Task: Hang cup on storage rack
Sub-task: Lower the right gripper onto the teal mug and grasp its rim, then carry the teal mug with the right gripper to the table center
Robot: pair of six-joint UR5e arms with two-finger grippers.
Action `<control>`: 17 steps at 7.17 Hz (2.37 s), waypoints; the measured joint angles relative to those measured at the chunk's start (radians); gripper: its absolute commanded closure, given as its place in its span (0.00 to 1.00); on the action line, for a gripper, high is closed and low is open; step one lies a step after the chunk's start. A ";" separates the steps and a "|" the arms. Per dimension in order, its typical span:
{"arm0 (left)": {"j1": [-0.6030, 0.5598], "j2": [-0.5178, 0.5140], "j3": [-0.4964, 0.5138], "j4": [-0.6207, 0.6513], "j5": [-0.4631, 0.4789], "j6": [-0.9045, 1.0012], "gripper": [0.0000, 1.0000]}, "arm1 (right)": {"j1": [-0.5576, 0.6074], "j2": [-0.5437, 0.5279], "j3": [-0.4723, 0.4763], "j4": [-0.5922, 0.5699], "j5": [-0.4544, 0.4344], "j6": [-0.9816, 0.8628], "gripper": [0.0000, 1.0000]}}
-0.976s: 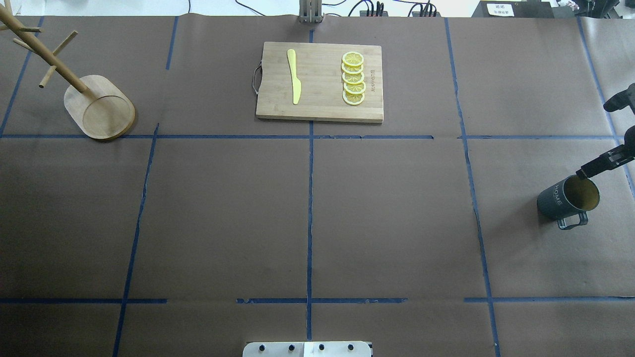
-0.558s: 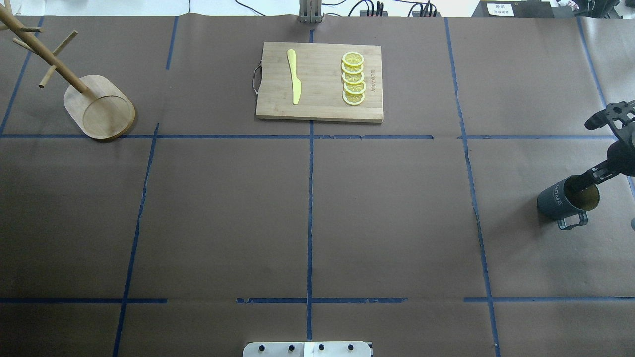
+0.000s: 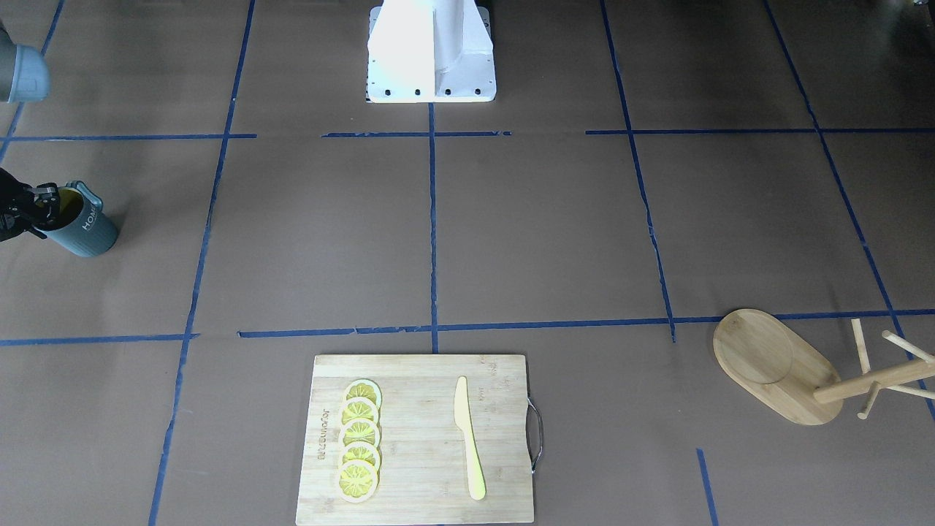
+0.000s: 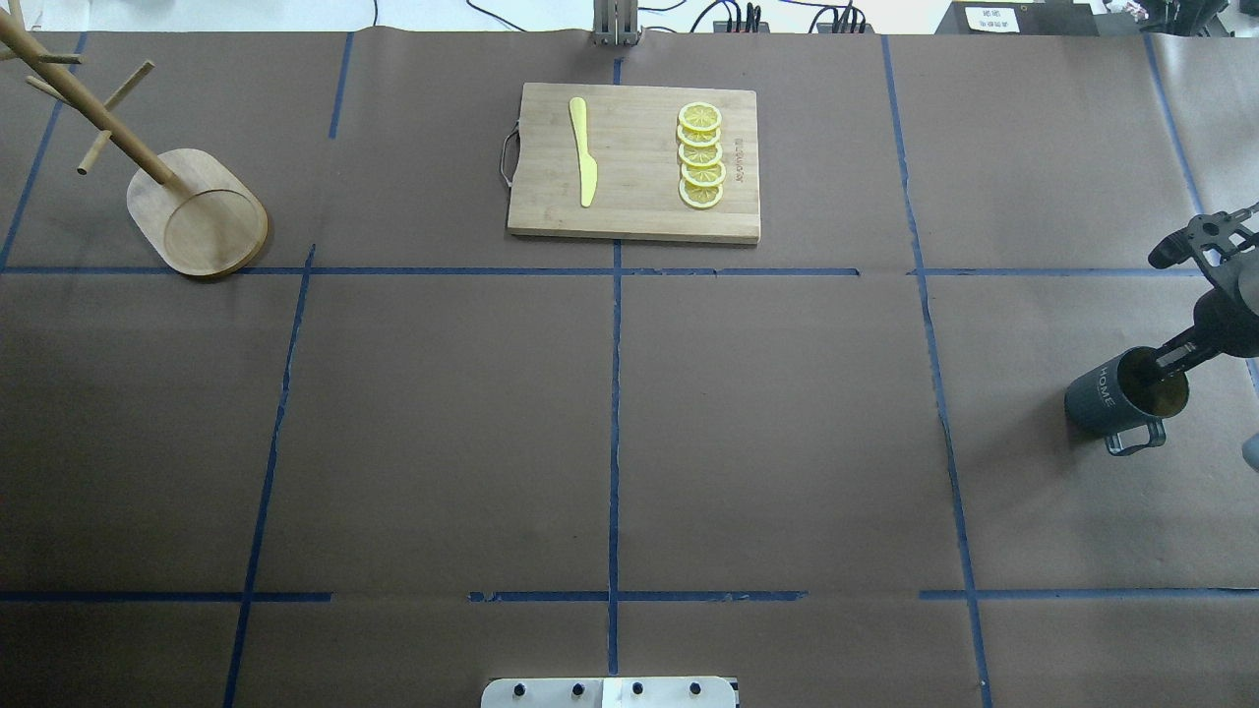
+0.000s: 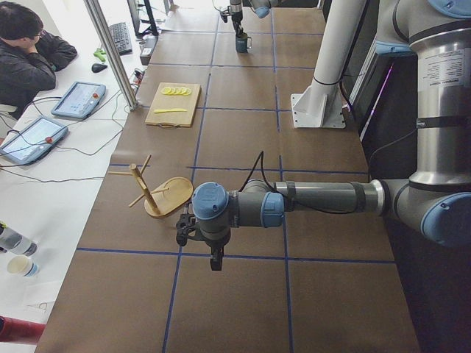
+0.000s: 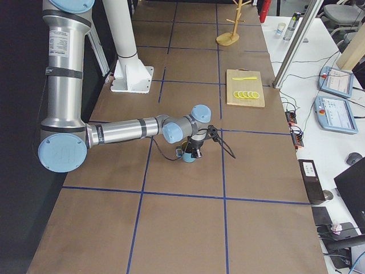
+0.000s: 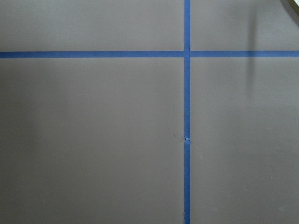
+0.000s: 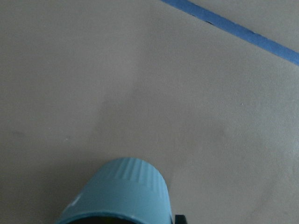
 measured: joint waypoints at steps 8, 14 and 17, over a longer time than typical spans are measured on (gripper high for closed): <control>0.000 0.000 -0.010 0.000 -0.001 0.001 0.00 | -0.075 0.246 0.073 -0.038 0.080 0.706 1.00; 0.021 0.000 -0.009 0.000 -0.020 0.001 0.00 | -0.466 0.678 0.056 -0.300 -0.248 1.371 1.00; 0.023 0.000 -0.003 0.001 -0.052 0.000 0.00 | -0.548 0.830 -0.100 -0.327 -0.342 1.532 1.00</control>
